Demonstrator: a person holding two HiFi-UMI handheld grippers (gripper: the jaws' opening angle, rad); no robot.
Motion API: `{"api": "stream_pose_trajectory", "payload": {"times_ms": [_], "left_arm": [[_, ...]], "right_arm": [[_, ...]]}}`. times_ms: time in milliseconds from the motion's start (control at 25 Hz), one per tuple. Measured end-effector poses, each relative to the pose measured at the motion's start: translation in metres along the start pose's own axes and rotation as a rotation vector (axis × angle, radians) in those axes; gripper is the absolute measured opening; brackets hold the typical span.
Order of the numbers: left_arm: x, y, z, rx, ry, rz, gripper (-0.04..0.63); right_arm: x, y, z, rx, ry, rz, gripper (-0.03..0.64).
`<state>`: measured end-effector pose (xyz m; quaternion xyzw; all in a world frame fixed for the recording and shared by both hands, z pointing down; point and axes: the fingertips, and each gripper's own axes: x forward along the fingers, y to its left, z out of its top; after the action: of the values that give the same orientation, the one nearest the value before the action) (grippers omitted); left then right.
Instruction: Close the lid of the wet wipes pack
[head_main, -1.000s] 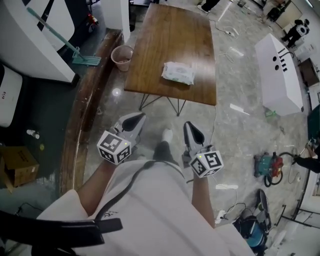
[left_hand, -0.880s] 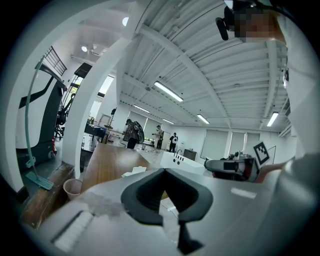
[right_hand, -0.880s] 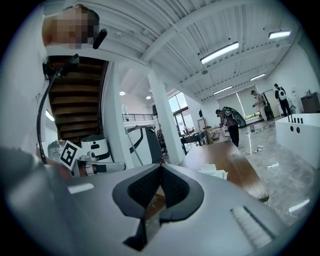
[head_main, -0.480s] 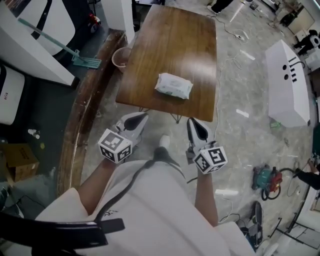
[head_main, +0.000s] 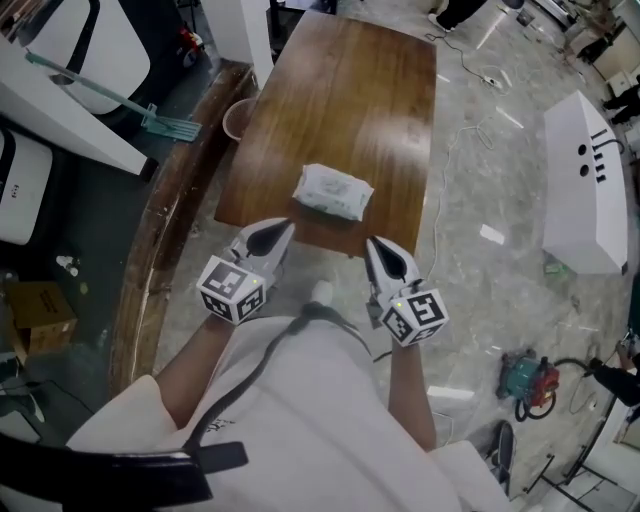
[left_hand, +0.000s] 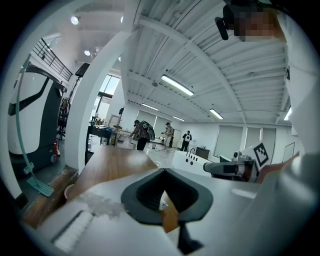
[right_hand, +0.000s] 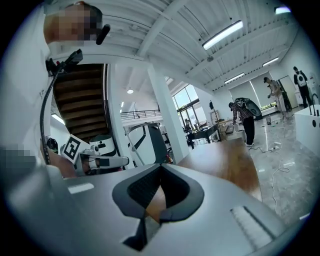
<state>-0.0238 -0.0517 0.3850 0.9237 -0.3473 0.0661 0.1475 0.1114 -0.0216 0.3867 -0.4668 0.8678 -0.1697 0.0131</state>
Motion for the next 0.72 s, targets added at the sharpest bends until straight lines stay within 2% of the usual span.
{"api": "stream_pose_trajectory", "payload": {"times_ms": [400,720], "left_arm": [[0.06,0.007,0.006,-0.005,-0.001,0.036,0.002],[0.073,0.019,0.005,-0.023,0.022,0.07,0.002]], "right_arm": [[0.023,-0.061,0.009,-0.019,0.053,0.083,0.009],[0.042,-0.081,0.007,-0.004,0.074,0.111,0.009]]}}
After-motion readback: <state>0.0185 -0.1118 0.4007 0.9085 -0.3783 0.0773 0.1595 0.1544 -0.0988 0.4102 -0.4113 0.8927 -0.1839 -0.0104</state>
